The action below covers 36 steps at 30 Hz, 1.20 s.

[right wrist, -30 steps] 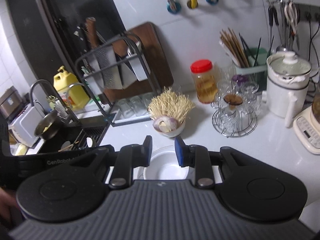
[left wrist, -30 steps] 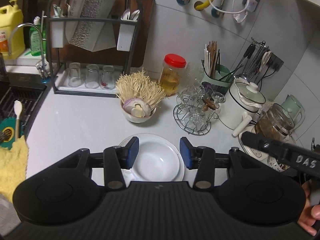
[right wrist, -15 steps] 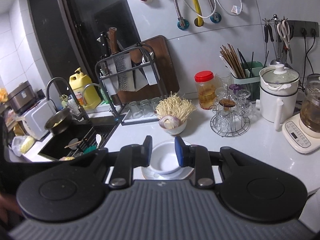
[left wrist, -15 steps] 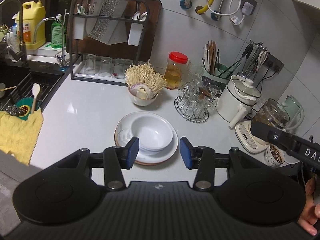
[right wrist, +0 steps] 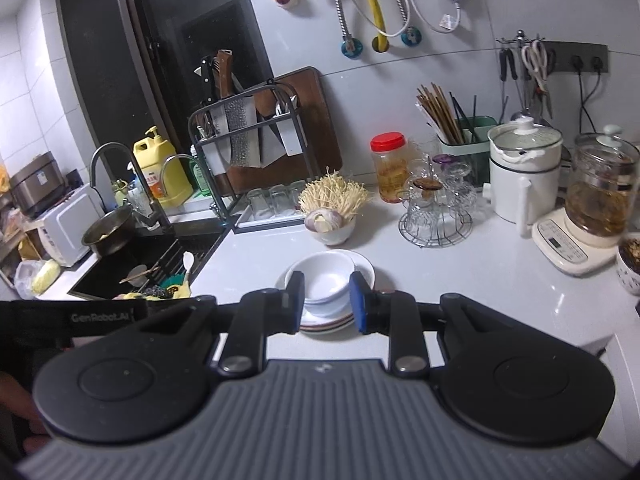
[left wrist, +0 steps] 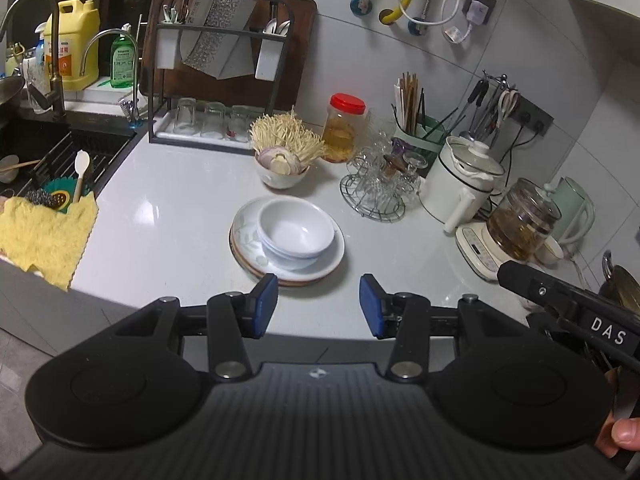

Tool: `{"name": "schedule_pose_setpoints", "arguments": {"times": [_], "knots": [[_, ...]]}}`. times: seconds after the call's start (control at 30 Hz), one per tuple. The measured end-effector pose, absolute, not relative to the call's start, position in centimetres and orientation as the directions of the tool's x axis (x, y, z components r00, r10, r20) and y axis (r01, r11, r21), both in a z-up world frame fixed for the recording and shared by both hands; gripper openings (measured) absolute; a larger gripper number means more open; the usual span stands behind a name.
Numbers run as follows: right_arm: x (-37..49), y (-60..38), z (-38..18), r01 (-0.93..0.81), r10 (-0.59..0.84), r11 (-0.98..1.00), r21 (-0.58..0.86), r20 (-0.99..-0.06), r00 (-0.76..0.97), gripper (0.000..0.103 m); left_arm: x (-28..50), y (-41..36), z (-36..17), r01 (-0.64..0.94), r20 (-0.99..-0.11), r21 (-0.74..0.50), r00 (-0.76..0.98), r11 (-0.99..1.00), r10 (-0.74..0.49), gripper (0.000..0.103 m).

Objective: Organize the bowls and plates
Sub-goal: 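Open both grippers and pull them back from the stacked dishes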

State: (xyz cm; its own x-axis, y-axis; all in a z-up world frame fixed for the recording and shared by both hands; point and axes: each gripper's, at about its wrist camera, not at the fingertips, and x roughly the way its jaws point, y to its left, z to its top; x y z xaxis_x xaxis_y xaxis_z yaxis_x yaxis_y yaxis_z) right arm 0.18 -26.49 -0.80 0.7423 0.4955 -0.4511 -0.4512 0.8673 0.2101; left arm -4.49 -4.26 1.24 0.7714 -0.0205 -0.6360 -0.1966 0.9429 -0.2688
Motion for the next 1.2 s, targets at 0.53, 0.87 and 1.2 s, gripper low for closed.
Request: {"name": "schedule_pose_setpoints", "arguments": {"times": [0.53, 0.87, 1.2], "knots": [[-3.7, -27.6, -1.7, -0.399, 0.451, 0.893, 0.209, -0.433, 0.781, 0.060, -9.3, -3.5, 0.9, -0.181, -0.655, -0.239, 0.756, 0.954, -0.020, 0.066], [-5.0, -27.8, -1.9, -0.390, 0.439, 0.898, 0.201, -0.420, 0.794, 0.081, -10.9, -3.2, 0.9, -0.183, -0.657, -0.240, 0.754, 0.953, -0.020, 0.095], [-6.3, -28.0, -1.9, -0.377, 0.422, 0.906, 0.190, -0.424, 0.801, 0.082, -11.3, -4.0, 1.8, -0.153, -0.656, -0.187, 0.755, 0.970, -0.007, 0.099]]}}
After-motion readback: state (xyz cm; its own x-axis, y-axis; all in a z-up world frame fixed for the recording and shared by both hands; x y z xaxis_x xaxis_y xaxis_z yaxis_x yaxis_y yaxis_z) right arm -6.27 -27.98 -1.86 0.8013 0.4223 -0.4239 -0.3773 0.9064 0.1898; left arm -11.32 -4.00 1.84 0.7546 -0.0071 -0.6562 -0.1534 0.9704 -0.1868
